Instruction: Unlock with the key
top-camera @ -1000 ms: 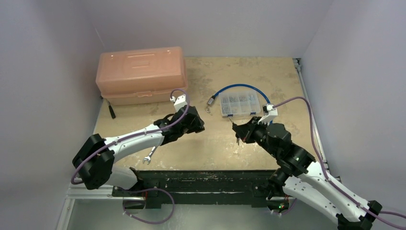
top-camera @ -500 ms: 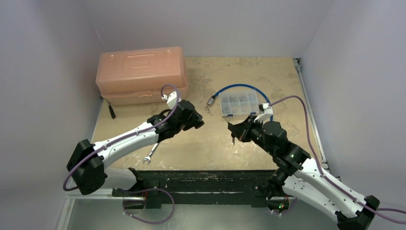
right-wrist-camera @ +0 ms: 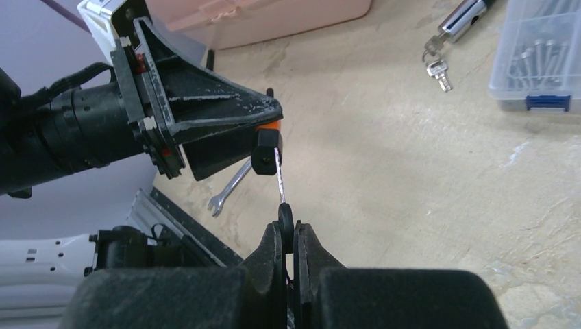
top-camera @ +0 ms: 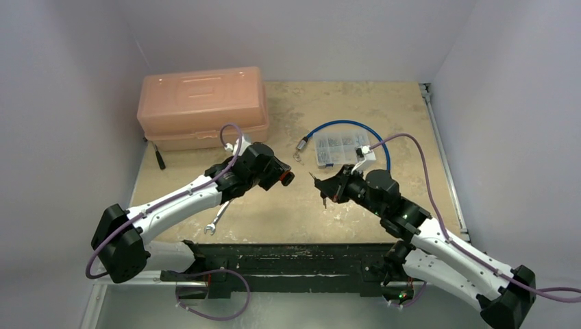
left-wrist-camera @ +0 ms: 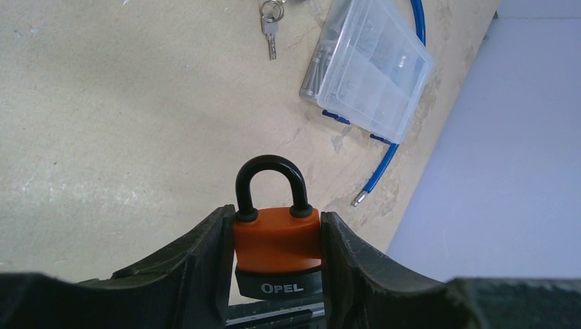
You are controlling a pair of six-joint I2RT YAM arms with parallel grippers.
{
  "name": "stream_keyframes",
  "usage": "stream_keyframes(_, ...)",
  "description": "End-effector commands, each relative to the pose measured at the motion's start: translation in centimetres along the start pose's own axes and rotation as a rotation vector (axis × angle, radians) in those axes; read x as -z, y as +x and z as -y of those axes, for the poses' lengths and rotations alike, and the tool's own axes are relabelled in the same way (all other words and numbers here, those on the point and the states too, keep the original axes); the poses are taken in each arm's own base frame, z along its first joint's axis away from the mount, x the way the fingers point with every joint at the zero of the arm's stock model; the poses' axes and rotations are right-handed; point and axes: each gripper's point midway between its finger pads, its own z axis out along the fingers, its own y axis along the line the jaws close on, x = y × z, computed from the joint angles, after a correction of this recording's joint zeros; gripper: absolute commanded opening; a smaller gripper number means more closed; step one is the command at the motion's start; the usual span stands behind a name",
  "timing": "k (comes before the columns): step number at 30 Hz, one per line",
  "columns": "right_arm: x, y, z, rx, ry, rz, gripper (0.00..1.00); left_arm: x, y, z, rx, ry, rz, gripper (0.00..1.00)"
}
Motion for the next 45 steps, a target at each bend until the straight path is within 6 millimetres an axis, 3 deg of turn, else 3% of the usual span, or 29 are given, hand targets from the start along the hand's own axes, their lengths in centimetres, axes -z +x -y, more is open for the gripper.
stream_keyframes(1, -0.7, -0.2, -2.0, 0.029, -0.1, -0.005, 0.0, 1.9, -0.7, 3.5, 0.112, 0.104, -0.029, 0.0)
stream_keyframes(18, -2.2, 2.9, -3.8, 0.064, -0.12, -0.074, 0.0, 1.7, -1.1, 3.5, 0.151, 0.137, -0.059, 0.0)
stream_keyframes(45, -3.4, 1.3, -4.3, 0.071, -0.088, -0.028, 0.0, 1.2, -0.5, 3.9, 0.125, 0.179, -0.128, 0.0)
